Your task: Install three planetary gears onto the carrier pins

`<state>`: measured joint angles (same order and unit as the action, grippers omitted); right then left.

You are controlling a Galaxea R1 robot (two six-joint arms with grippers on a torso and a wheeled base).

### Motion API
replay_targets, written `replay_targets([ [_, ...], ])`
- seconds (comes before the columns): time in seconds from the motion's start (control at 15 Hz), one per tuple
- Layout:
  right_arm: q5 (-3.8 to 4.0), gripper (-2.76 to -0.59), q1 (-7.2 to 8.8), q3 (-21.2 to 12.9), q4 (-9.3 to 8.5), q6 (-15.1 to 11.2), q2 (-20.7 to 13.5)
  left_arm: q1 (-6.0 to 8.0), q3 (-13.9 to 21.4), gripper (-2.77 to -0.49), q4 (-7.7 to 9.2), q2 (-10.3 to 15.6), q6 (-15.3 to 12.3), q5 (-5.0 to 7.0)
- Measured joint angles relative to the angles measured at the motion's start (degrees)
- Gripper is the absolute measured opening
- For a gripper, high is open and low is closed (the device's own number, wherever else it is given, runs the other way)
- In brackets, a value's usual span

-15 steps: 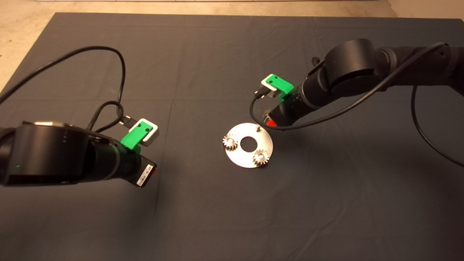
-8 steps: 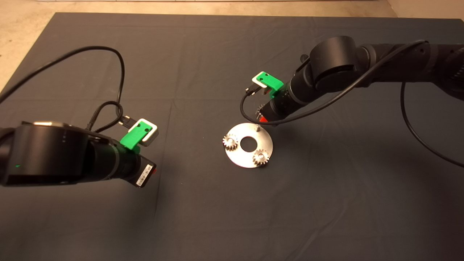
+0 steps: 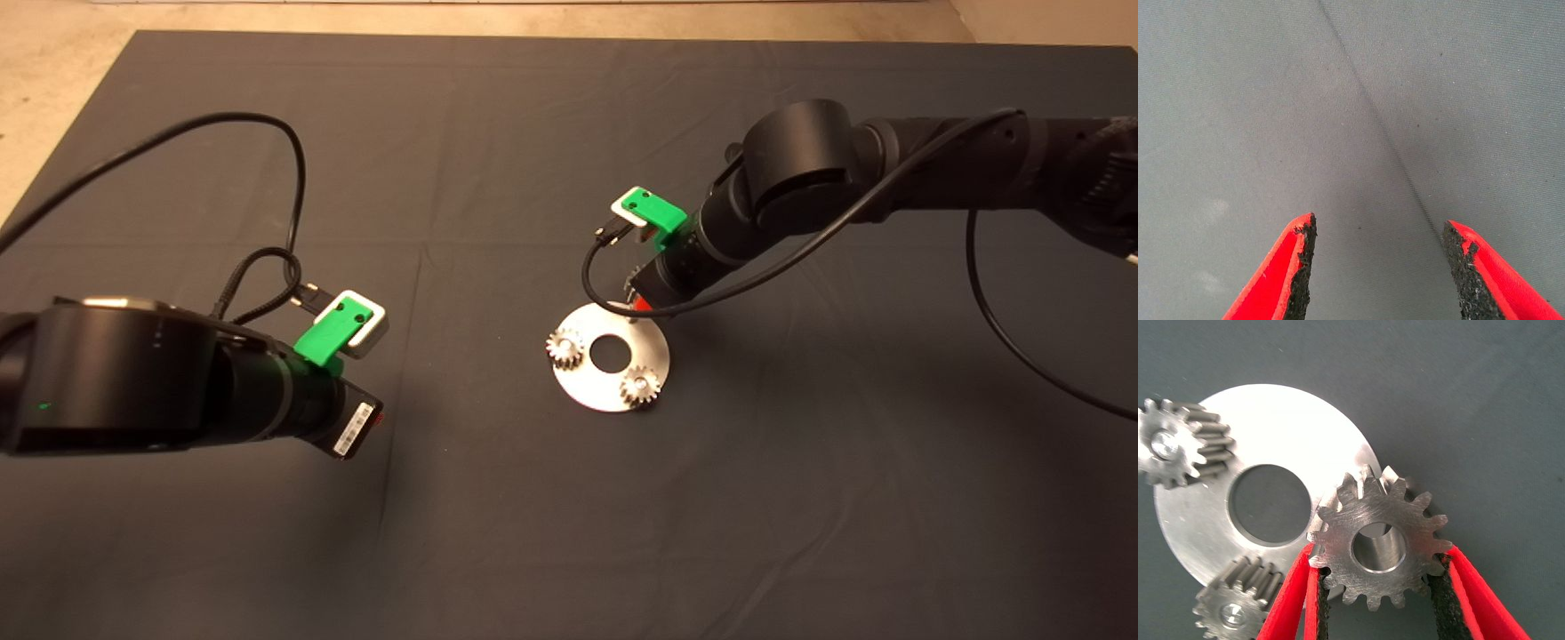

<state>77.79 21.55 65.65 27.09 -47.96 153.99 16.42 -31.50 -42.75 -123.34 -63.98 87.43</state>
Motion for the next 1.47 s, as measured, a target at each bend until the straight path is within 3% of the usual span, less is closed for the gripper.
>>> replay_targets([
  [0.27, 1.07, -2.52, -0.63, 0.00, 0.00, 0.59, 0.17, 0.00, 0.00, -1.95, 0.00, 0.00, 0.00, -0.02],
  [1.13, 1.10, -2.52, -1.62, 0.75, 0.00, 0.61, 1.60, 0.13, -0.28, -1.95, 0.00, -0.05, 0.00, -0.02],
  [1.47, 1.07, -2.54, -1.93, 2.10, 0.04, 1.85, 1.57, 0.13, -0.66, -1.95, 0.00, -0.15, 0.00, -0.04],
])
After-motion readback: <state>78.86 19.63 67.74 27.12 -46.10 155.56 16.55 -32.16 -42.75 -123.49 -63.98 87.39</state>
